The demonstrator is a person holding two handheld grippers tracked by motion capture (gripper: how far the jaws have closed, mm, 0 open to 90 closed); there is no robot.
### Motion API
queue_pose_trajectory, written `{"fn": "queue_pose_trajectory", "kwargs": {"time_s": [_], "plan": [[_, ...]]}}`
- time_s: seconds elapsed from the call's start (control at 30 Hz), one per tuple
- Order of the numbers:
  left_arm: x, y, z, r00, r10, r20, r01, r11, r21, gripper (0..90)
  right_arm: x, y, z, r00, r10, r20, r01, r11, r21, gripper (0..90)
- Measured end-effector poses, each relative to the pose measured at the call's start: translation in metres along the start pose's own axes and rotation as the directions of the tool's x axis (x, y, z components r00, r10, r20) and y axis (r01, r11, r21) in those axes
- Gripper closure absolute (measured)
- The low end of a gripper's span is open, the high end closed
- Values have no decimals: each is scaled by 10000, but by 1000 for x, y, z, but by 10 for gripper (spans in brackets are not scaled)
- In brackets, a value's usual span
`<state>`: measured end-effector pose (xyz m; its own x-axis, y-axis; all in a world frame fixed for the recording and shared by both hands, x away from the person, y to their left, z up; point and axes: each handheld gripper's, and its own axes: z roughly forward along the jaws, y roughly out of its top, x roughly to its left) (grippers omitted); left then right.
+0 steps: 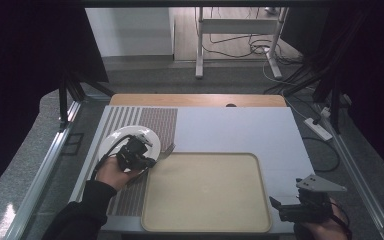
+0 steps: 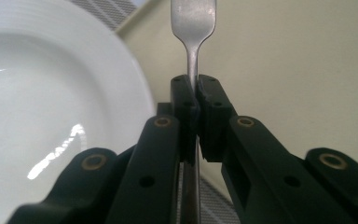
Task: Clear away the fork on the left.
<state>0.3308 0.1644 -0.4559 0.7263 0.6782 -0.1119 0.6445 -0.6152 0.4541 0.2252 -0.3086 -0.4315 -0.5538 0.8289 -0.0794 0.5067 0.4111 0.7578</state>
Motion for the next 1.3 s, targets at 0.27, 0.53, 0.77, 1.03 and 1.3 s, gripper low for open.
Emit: {"fn": "queue_pose_trajectory", "kwargs": {"time_s": [0.27,0.53,0.77,1.03,1.3], "plan": [[-37,9,13,9991,221,357,-225,9997,98,856,1,0,1,10000,-76,-5,76,10000,59,0],[-64,20,38,9963,642,576,-682,9951,711,855,1,0,1,9999,-135,-14,135,9999,86,0],[-74,23,64,9943,821,684,-912,9855,1431,853,1,1,1,9999,-154,-17,154,9998,112,0],[-80,27,70,9842,1701,488,-1746,9781,1132,739,1,1,1,9998,-191,-22,192,9997,142,0],[-91,34,75,9685,2257,1052,-2356,9673,937,885,1,1,2,9998,-194,-24,195,9997,163,0]]}}
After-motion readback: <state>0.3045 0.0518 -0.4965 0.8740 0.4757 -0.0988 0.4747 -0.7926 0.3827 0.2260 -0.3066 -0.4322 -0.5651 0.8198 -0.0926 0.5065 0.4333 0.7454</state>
